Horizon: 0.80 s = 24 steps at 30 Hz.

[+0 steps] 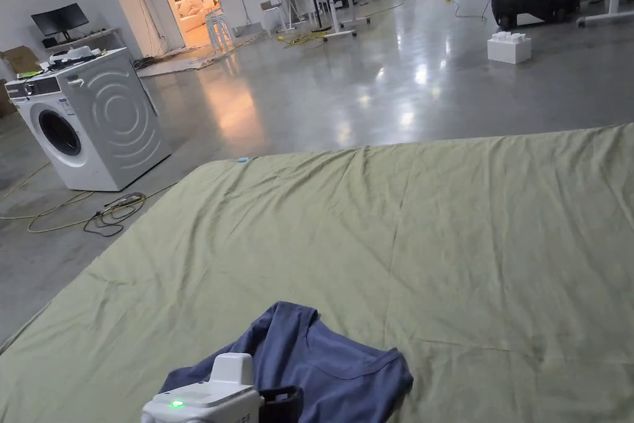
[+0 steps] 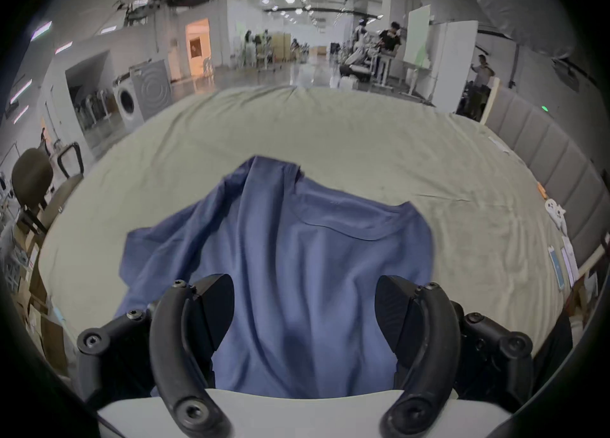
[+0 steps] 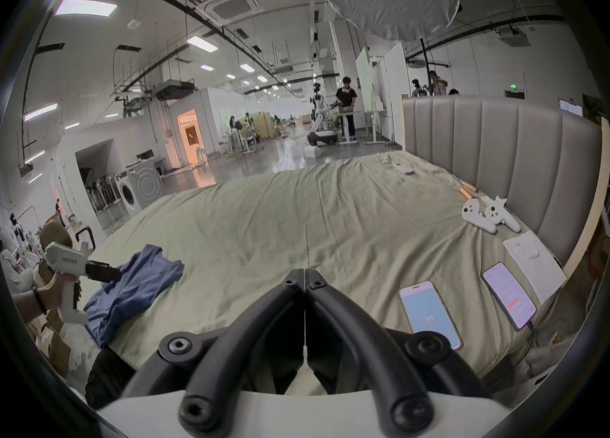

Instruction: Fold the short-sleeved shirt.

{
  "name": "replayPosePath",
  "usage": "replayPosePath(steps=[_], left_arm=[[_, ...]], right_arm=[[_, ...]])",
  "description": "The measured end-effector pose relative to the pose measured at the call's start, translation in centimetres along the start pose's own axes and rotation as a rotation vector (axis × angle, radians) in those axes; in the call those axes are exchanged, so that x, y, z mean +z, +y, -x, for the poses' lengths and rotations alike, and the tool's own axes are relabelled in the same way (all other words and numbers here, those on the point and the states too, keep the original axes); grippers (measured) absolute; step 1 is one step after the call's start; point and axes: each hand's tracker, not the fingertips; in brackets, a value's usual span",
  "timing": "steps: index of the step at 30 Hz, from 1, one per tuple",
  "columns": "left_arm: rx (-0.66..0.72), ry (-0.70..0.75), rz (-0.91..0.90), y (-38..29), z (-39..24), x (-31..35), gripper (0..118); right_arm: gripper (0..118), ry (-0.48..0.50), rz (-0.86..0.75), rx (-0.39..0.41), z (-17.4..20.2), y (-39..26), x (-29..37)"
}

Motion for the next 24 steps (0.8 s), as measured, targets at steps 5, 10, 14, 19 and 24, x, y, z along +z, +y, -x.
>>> replayPosePath(steps=[5,10,14,19,24], left_arm=[[0.009,0.048,0.108,0.5,1.2,-6.4,87],[0.031,0.042,0.199,0.5,0.9,-8.9,81],[-0.057,0.022,0.203,1.2,-0.6,-8.0,8],[0.03,0.062,0.192,2.1,-0.5,-7.1,6],[0.069,-0.075,-0.112,7.0,-3.2,0.3,6]], right_arm=[[1,-0.011,0.084,0.01,0.4,-1.1,-2.1],[1,-0.021,0.139,0.048,1.1,-2.1,-3.5],[1,0.007,0.177,0.034,1.0,-2.9,-4.1],[1,0.022,0.164,0.007,0.1,-3.2,-2.2],[1,0.02,0.155,-0.039,-1.8,-4.0,-0.6]])
